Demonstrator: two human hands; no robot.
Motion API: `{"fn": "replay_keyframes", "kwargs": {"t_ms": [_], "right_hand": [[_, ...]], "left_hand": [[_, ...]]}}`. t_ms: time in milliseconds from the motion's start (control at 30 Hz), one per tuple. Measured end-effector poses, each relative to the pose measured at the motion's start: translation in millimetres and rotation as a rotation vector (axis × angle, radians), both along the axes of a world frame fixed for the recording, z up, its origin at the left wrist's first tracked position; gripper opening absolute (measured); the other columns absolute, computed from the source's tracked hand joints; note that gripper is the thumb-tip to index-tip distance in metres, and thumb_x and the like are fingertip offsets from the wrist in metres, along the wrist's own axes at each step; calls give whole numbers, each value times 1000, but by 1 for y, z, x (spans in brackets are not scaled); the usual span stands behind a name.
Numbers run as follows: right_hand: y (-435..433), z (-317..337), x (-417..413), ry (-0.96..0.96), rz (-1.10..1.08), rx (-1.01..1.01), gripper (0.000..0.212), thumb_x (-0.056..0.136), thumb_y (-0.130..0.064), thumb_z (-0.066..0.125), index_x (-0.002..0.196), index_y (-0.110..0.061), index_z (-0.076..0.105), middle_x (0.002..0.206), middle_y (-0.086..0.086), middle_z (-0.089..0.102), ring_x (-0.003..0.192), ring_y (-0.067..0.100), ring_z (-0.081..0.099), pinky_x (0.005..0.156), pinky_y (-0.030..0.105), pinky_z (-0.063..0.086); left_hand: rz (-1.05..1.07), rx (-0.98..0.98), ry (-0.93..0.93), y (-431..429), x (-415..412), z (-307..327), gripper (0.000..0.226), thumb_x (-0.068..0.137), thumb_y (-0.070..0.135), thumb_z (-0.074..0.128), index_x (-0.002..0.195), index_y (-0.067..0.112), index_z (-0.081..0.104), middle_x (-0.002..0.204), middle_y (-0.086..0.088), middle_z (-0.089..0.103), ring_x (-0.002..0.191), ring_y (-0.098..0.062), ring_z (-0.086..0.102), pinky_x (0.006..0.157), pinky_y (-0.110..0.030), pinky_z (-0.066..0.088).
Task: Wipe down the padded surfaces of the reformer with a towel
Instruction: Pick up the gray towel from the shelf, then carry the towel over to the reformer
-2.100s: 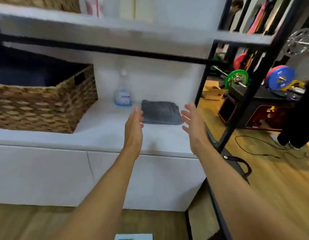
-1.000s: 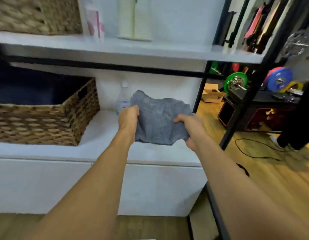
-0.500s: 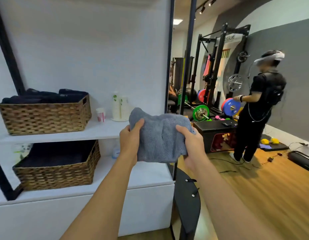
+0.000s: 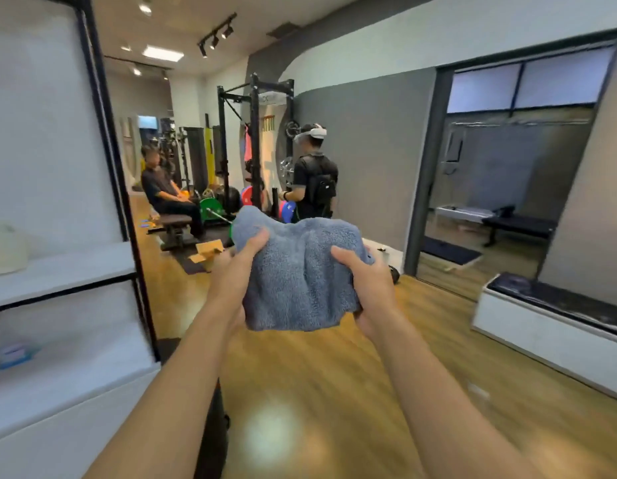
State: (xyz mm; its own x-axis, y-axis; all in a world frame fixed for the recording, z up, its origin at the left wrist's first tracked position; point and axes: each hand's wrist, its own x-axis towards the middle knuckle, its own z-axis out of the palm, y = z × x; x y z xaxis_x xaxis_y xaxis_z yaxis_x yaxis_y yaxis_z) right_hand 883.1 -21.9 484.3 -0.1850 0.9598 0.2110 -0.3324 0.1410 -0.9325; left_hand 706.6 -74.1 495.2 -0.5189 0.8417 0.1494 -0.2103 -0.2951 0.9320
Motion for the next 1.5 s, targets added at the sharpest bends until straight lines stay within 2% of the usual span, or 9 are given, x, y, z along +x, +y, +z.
{"fn": "replay_keyframes", "kwargs": {"t_ms": [133, 300, 433, 567, 700, 867, 1000, 1133, 1500], "right_hand": [[26, -6, 122, 42, -152, 9, 45, 67, -30, 79, 108, -18, 64, 99, 3, 77, 93, 23, 73, 73, 38, 58], [89, -17, 244, 70, -295, -84, 49, 75, -43, 71, 114, -13, 69, 109, 8, 75, 103, 30, 70, 89, 48, 56], [170, -25, 321, 84, -254, -220, 34, 85, -41, 66, 105, -15, 73, 102, 10, 76, 86, 35, 73, 60, 49, 57], [265, -18, 376, 112, -157, -243, 41, 83, -40, 68, 117, -16, 68, 111, 13, 73, 91, 35, 72, 64, 53, 56], [366, -16, 419, 178, -94, -282, 50, 78, -42, 78, 119, -14, 71, 117, 15, 71, 101, 34, 70, 81, 52, 56], [509, -43, 464, 253, -128, -331, 44, 74, -20, 73, 113, -1, 65, 100, 19, 72, 85, 33, 72, 70, 41, 58], [632, -53, 503, 296, -211, -333, 27, 79, -16, 67, 102, -3, 67, 89, 16, 73, 76, 31, 71, 63, 38, 56], [765, -39, 546, 316, -289, -321, 33, 85, -20, 67, 112, -2, 65, 102, 19, 73, 91, 35, 70, 75, 44, 55], [1127, -58, 626, 260, -361, -329, 48, 87, -23, 66, 131, -6, 57, 128, 24, 63, 116, 42, 61, 97, 58, 49]], "left_hand": [[-238, 21, -4, 58, 111, -5, 21, 80, 29, 75, 93, 14, 69, 84, -1, 77, 79, -20, 73, 64, -32, 60], [-465, -7, -142, 148, 227, -19, 40, 81, 30, 69, 115, 7, 68, 110, -13, 72, 100, -31, 69, 87, -46, 56], [-633, -2, -217, 246, 299, -21, 20, 82, 33, 67, 92, 18, 76, 99, -9, 75, 85, -25, 73, 66, -37, 60], [-777, 5, -256, 354, 356, -10, 20, 81, 35, 66, 86, 20, 78, 97, -9, 75, 84, -27, 73, 65, -41, 58], [-837, -50, -317, 456, 409, -11, 32, 80, 35, 66, 103, 14, 72, 102, -14, 74, 87, -32, 72, 66, -44, 58], [-886, -102, -336, 592, 465, -39, 26, 83, 35, 64, 81, 14, 80, 100, -17, 74, 86, -34, 73, 66, -46, 59], [-826, -162, -299, 712, 510, -51, 34, 83, 40, 66, 104, 12, 72, 106, -18, 73, 93, -36, 71, 73, -50, 58], [-792, -169, -304, 845, 557, -44, 47, 84, 44, 66, 117, 11, 65, 109, -18, 72, 97, -37, 70, 77, -52, 57], [-820, -227, -328, 1218, 639, -78, 36, 86, 43, 62, 107, 15, 70, 106, -14, 74, 91, -35, 72, 70, -47, 59]]}}
